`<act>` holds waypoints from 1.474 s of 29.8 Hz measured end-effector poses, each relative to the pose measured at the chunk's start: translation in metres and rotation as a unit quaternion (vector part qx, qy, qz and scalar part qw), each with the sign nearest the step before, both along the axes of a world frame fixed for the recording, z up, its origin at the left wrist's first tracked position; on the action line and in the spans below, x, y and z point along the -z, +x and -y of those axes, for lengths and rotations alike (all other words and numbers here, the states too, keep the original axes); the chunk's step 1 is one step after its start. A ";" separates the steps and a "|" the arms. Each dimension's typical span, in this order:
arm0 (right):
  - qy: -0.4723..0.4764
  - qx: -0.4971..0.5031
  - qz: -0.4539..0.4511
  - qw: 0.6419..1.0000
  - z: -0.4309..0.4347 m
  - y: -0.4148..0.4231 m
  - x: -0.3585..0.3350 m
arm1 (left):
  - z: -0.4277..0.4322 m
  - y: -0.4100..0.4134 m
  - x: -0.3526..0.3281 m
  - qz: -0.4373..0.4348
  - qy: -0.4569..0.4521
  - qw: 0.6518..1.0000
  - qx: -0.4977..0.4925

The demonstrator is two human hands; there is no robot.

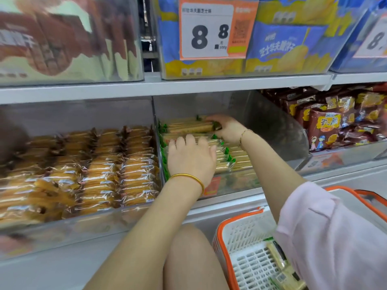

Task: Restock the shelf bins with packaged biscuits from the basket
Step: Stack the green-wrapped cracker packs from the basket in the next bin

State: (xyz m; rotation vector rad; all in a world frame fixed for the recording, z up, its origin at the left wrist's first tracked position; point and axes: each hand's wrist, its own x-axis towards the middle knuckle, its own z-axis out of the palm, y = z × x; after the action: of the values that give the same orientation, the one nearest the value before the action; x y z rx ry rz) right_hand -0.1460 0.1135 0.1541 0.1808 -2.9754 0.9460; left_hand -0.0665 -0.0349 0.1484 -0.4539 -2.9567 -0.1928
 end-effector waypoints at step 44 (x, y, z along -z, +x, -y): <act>-0.222 0.139 -0.180 0.948 -0.021 0.145 -0.004 | -0.022 0.068 0.002 -0.148 0.118 0.972 0.139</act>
State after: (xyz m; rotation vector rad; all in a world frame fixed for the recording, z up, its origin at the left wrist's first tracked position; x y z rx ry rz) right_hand -0.0012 0.1347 0.1583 -0.0660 -2.3126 1.3355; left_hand 0.0010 -0.0128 0.1469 -0.7843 -2.5305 -0.4573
